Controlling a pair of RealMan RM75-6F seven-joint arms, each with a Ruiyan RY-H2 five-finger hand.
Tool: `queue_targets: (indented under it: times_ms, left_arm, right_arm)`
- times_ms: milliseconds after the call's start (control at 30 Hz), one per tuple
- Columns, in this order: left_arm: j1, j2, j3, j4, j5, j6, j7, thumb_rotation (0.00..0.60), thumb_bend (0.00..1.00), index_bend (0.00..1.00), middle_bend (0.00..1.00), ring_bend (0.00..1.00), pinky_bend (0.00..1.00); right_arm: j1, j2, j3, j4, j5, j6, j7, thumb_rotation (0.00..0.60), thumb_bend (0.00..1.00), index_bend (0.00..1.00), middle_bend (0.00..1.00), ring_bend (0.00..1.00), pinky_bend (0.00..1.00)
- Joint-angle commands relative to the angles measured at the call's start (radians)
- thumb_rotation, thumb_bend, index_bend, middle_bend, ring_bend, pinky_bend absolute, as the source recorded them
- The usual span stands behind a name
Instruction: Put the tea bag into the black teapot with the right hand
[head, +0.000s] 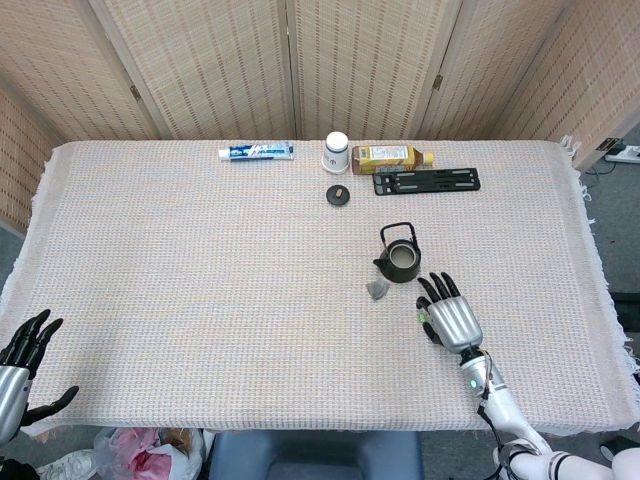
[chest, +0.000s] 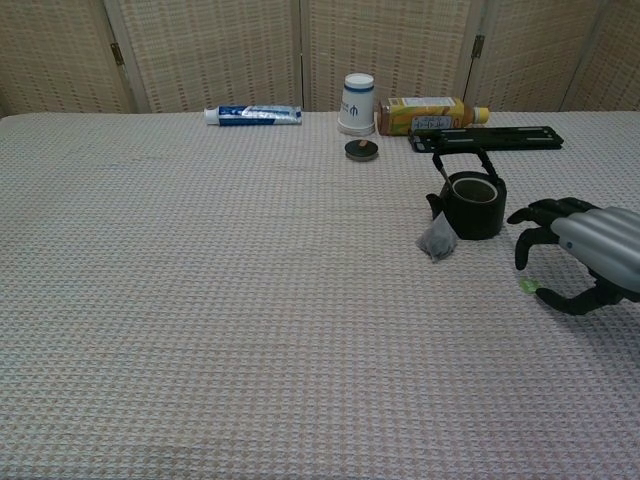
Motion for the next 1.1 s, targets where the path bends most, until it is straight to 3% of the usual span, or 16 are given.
queue_targets:
  times_ms: [33,567,1100]
  left_arm:
    - [0.0,0.0,-0.001,0.0,-0.002,0.0,0.0,0.6,0.24,0.0,0.0,0.0,0.29]
    - [0.002,0.001,0.0,-0.001,0.002,0.002,0.003,0.6,0.24,0.0,0.0,0.0,0.29]
    - [0.003,0.002,0.001,0.003,0.005,0.003,-0.002,0.6,0.24,0.0,0.0,0.0,0.29]
  right_arm:
    - [0.003,-0.004,0.0,0.007,0.0,0.001,0.003,0.6,0.33,0.43,0.12,0.0,0.0]
    - [0.01,-0.015,-0.012,0.026,0.01,-0.012,0.0,0.6,0.33,0.44,0.12,0.0,0.0]
    - [0.01,-0.027,-0.017,0.042,0.011,0.0,0.005,0.6,0.34,0.57,0.16,0.0,0.0]
